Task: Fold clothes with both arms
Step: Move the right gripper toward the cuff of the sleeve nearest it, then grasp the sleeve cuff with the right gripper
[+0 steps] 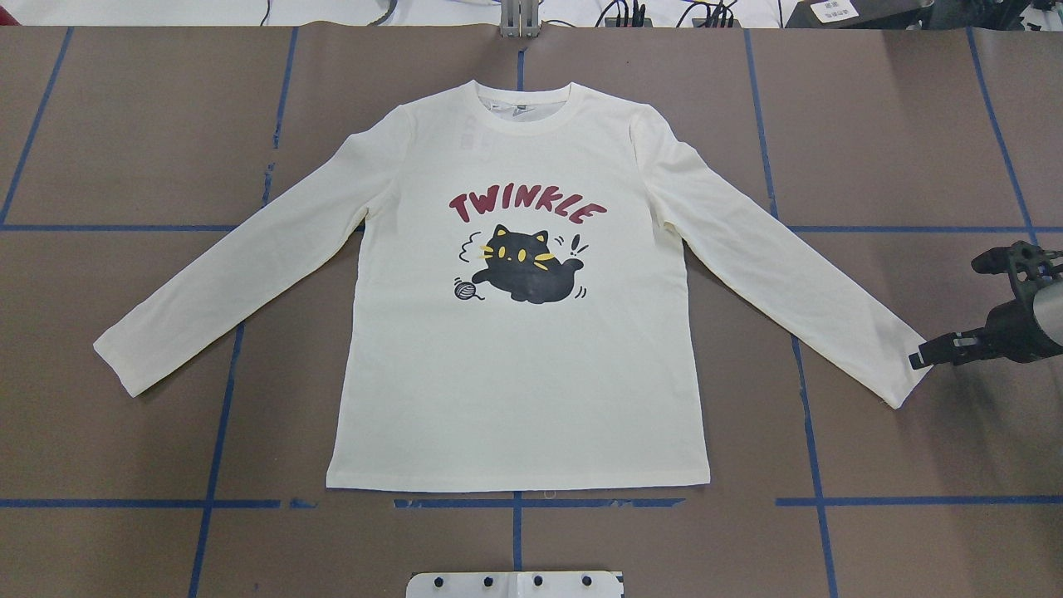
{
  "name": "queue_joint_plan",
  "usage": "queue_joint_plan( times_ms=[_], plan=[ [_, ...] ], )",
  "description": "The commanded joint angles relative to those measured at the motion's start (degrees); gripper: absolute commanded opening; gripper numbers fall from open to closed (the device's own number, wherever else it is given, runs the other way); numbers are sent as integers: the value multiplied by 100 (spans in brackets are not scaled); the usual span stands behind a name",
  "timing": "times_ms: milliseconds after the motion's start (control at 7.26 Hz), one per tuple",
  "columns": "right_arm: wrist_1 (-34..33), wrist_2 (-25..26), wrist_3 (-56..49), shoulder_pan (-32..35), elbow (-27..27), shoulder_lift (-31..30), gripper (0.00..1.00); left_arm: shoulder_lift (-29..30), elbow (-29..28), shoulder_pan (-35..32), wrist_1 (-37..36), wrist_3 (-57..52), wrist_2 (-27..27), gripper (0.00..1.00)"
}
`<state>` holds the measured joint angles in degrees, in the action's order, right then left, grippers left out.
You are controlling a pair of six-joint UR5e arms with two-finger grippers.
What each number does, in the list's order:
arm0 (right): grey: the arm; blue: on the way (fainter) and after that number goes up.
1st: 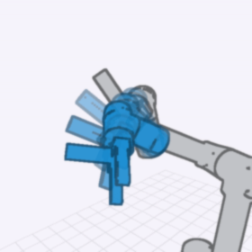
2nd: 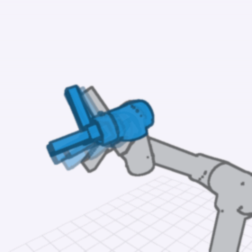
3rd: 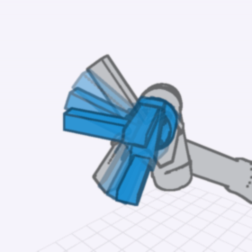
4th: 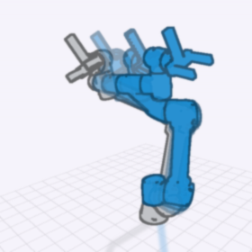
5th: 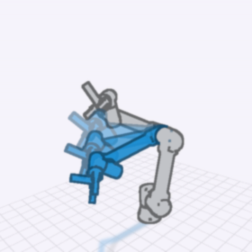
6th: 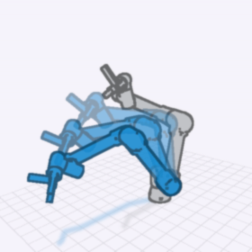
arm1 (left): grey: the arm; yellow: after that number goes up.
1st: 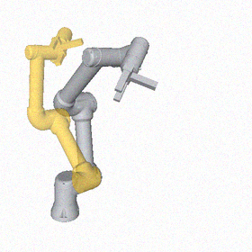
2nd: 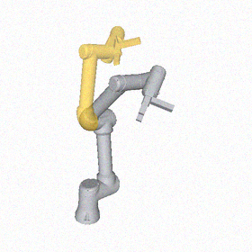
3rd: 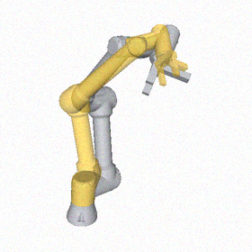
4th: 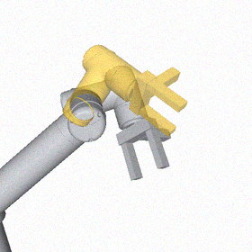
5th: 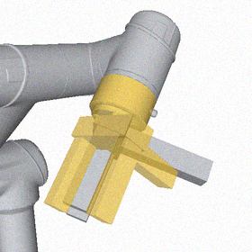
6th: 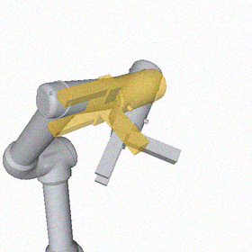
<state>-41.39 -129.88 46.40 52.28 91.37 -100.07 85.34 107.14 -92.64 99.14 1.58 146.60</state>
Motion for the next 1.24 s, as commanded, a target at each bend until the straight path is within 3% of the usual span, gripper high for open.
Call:
queue_joint_plan(
  times_ms=[0, 413, 551, 689, 827, 964, 1102],
  plan=[
    [-1, -2, -8, -7, -23, -4, 3, -9, -9, 0, 0, 0, 9, 100],
    [8, -46, -79, 2, 38, 93, 0, -18, -62, 0, 0, -9, 9, 100],
    [8, -63, -70, 10, 239, 93, 0, -18, -62, 0, 0, -9, 9, 100],
    [-140, -246, 35, 106, 841, 189, 0, -18, -62, 0, 0, -9, 9, 100],
    [-968, -901, 593, 429, 1212, 929, 0, -18, -62, 0, 0, -9, 9, 100],
    [-1716, -985, 1120, 467, 1260, 1885, 0, -18, -53, 0, 0, -9, 9, 100],
    [-2367, -734, 1769, 206, 1156, 2878, 0, -9, -36, 0, 0, 0, 17, 100]
  ],
)
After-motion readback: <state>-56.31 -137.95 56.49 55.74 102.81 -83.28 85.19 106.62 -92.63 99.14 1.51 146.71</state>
